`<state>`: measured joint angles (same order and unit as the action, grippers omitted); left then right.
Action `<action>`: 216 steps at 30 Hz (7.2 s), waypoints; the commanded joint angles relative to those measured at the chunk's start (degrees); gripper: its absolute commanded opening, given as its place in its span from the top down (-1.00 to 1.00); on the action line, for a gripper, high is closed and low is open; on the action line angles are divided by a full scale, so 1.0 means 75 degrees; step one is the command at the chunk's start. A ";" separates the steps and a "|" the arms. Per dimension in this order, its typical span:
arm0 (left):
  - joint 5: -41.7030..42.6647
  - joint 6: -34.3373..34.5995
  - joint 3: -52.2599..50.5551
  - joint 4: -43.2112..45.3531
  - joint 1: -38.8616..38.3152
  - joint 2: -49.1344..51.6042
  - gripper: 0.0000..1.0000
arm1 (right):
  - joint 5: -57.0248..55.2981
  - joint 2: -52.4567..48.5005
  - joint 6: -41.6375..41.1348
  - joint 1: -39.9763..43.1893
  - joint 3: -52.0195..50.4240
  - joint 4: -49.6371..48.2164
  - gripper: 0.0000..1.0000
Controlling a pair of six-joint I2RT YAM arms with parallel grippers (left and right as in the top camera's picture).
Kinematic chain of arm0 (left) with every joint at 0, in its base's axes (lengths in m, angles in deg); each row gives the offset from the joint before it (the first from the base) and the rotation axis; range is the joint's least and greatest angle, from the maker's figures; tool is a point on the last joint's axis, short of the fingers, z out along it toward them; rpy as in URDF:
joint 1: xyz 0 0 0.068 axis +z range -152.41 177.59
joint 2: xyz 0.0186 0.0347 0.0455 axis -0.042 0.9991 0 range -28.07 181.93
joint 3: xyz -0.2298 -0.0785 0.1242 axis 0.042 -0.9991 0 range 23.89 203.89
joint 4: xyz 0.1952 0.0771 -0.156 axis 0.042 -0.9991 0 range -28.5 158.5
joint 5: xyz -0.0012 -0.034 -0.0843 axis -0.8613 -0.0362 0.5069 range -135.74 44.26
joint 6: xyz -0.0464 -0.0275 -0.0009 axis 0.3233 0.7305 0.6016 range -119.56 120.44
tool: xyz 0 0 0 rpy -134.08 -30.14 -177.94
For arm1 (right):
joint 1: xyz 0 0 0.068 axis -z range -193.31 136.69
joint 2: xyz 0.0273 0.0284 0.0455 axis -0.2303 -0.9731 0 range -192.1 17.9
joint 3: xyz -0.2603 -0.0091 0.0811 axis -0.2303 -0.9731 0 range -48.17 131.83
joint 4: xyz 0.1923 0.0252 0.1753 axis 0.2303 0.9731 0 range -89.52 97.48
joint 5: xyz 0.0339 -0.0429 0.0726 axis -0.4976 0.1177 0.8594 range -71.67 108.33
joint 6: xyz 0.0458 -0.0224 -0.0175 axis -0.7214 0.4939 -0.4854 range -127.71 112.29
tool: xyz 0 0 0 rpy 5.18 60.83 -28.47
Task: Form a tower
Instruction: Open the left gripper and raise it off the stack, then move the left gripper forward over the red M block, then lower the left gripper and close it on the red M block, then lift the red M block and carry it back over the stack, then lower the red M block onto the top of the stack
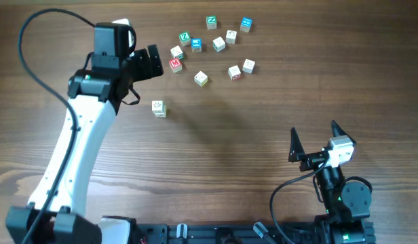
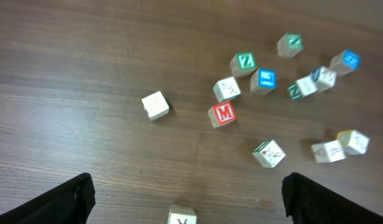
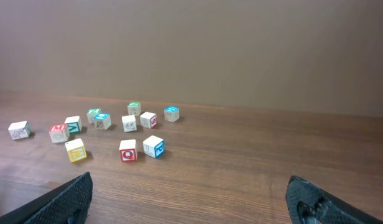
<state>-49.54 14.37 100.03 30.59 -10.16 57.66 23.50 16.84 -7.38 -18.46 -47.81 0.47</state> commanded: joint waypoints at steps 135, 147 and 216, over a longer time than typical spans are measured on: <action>-0.0364 0.2098 0.5566 -0.2259 -0.0874 0.7085 -0.13 | 0.0117 0.0017 0.0105 0.0026 -0.0009 -0.0041 -0.99; -0.0364 0.2092 0.5508 -0.2174 -0.0866 0.7102 0.18 | 0.0117 0.0017 0.0108 0.0026 -0.0009 -0.0041 -1.00; 0.1049 -0.1457 0.1877 -0.4036 -0.0277 0.2311 0.56 | 0.0119 0.0017 0.0105 0.0023 -0.0009 -0.0041 -1.00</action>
<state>-43.66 7.03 116.68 -1.33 -12.34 75.59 23.48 16.73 -7.38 -18.46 -47.81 0.47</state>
